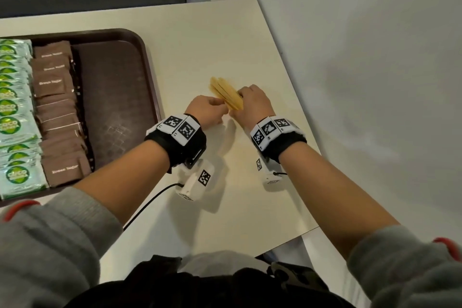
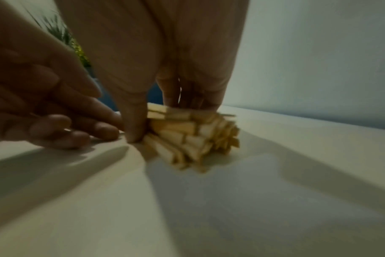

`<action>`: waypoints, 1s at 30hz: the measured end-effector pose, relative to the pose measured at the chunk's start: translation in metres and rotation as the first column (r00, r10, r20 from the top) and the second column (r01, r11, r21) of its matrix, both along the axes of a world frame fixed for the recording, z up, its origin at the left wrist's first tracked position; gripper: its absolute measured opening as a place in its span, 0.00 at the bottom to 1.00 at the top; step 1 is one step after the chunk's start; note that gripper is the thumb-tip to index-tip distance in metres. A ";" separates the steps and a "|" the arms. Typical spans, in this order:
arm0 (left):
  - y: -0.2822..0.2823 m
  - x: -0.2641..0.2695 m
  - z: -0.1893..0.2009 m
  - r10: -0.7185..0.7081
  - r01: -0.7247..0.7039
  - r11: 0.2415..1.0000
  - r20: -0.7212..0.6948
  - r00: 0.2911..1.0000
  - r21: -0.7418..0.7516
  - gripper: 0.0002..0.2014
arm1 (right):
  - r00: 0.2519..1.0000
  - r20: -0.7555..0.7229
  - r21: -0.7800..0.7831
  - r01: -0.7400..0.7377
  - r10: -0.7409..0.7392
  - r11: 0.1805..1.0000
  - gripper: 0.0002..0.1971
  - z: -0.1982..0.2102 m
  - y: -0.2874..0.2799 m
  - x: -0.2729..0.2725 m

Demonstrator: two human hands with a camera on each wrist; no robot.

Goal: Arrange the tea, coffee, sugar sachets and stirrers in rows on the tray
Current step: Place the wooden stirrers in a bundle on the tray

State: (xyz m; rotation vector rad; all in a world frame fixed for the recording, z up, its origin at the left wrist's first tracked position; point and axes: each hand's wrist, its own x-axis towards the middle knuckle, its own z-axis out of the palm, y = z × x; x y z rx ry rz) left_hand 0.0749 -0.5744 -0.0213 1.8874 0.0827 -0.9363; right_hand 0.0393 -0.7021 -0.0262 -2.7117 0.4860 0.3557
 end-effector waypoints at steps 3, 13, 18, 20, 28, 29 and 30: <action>-0.001 0.000 0.001 -0.020 0.021 1.000 0.001 1.000 -0.016 0.08 | 0.998 -0.049 -0.064 -0.037 0.034 0.997 0.14 0.007 0.009 0.008; 0.004 0.000 -0.003 -0.108 0.107 0.994 -0.010 0.994 -0.014 0.11 | 0.952 -0.288 -0.177 -0.160 0.104 0.971 0.20 0.016 0.028 0.023; 0.009 -0.001 -0.004 -0.048 0.045 0.994 -0.033 0.998 -0.101 0.07 | 0.967 -0.242 -0.084 -0.102 0.079 0.991 0.12 0.015 0.022 0.014; 0.011 0.001 -0.003 0.029 -0.032 0.993 -0.029 0.999 -0.117 0.15 | 0.978 -0.204 -0.043 -0.054 0.045 0.998 0.14 0.016 0.020 0.011; 0.029 0.013 0.024 0.380 -0.318 0.892 0.152 0.912 -0.322 0.28 | 0.987 -0.056 0.300 -0.126 0.150 0.946 0.02 0.047 0.052 0.016; 0.034 0.013 0.028 0.443 -0.366 0.866 0.186 0.877 -0.340 0.25 | 0.987 -0.036 0.326 -0.137 0.157 0.935 0.04 0.051 0.060 0.018; 0.040 0.013 0.031 0.504 -0.409 0.836 0.217 0.836 -0.367 0.23 | 0.985 -0.021 0.339 -0.154 0.171 0.928 0.08 0.055 0.068 0.021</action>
